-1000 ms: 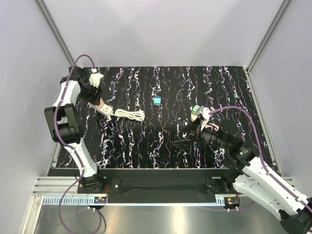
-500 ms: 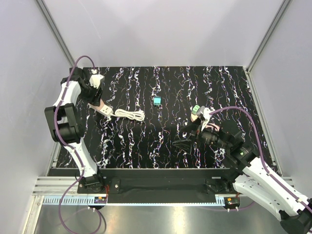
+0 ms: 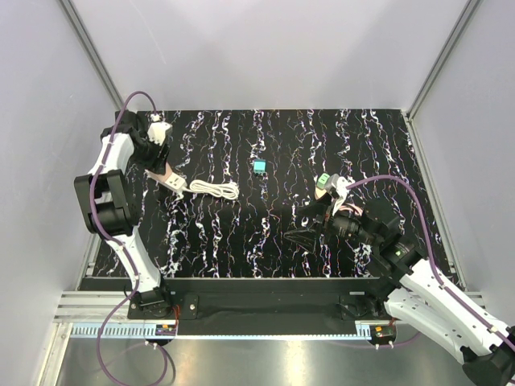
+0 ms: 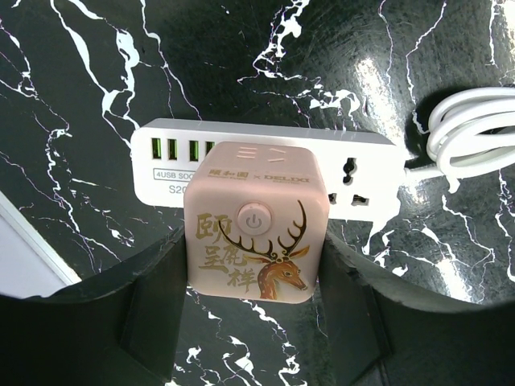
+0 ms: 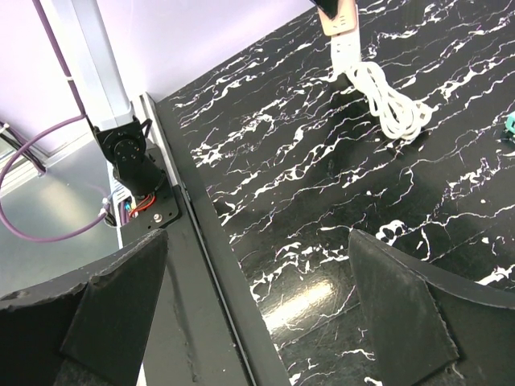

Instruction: Insert the plug

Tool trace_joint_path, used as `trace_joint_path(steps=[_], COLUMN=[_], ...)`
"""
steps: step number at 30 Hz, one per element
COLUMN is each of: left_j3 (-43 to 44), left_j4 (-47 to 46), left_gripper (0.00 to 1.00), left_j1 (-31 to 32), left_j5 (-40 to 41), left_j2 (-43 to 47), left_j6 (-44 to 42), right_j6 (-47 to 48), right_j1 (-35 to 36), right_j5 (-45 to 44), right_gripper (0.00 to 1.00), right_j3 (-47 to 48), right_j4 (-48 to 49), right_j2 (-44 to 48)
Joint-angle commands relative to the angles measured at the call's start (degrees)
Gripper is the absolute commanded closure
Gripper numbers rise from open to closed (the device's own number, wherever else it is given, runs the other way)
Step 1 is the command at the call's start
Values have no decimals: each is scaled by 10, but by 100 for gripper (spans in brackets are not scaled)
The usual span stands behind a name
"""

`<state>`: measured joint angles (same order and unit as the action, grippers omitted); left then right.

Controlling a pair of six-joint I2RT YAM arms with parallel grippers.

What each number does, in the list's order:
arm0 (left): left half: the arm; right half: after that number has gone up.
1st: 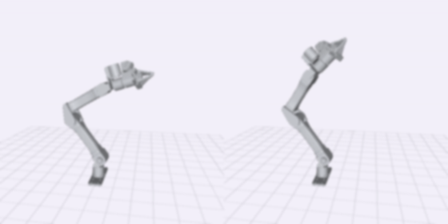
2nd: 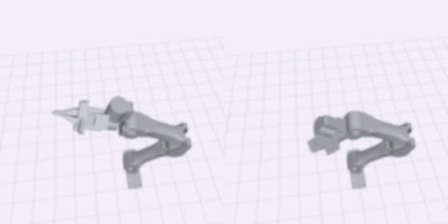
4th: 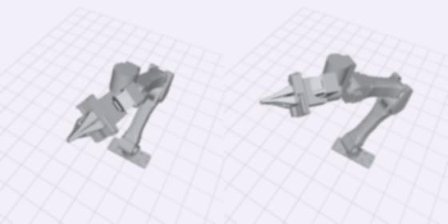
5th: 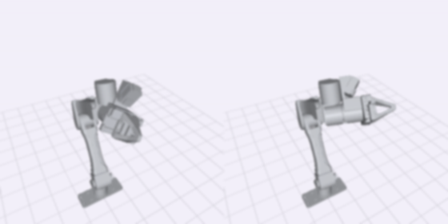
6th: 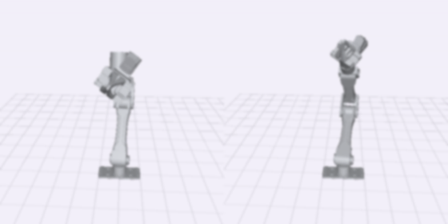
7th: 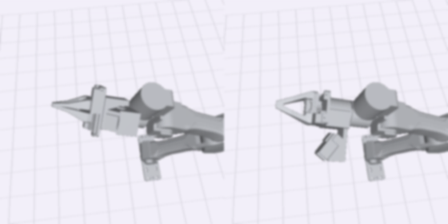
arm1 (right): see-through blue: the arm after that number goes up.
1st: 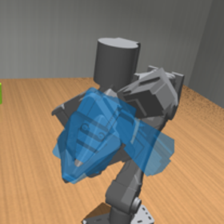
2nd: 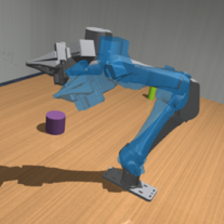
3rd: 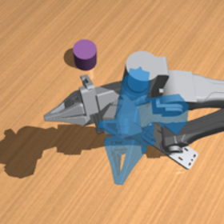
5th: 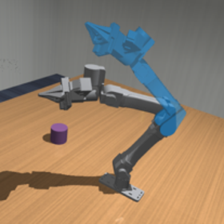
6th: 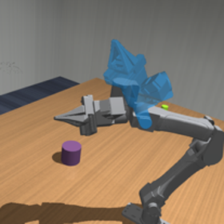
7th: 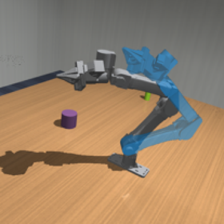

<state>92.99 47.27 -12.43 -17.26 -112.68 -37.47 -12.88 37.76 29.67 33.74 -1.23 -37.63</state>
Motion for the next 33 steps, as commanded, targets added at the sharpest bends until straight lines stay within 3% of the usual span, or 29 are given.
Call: trace_joint_path(steps=[1, 15, 23, 26, 33], left_j3=[-41, -112, -134, -132, -117], left_j4=[-14, -47, -47, -47, -47], left_gripper=[100, 100, 100, 78, 53], left_j1=[2, 14, 8, 8, 7], left_j5=[28, 81, 62, 42, 29], left_j2=[-59, -43, -28, -22, 0], left_j6=[-2, -27, -30, -18, 7], right_j6=[-2, 0, -1, -1, 3], right_j1=[3, 3, 3, 3, 2], right_j5=[10, 9, 10, 11, 5], right_gripper=[0, 0, 0, 0, 0], right_j3=[-1, 2, 0, 1, 3], right_j4=[27, 29, 29, 29, 26], right_j2=[-1, -7, -2, -2, 6])
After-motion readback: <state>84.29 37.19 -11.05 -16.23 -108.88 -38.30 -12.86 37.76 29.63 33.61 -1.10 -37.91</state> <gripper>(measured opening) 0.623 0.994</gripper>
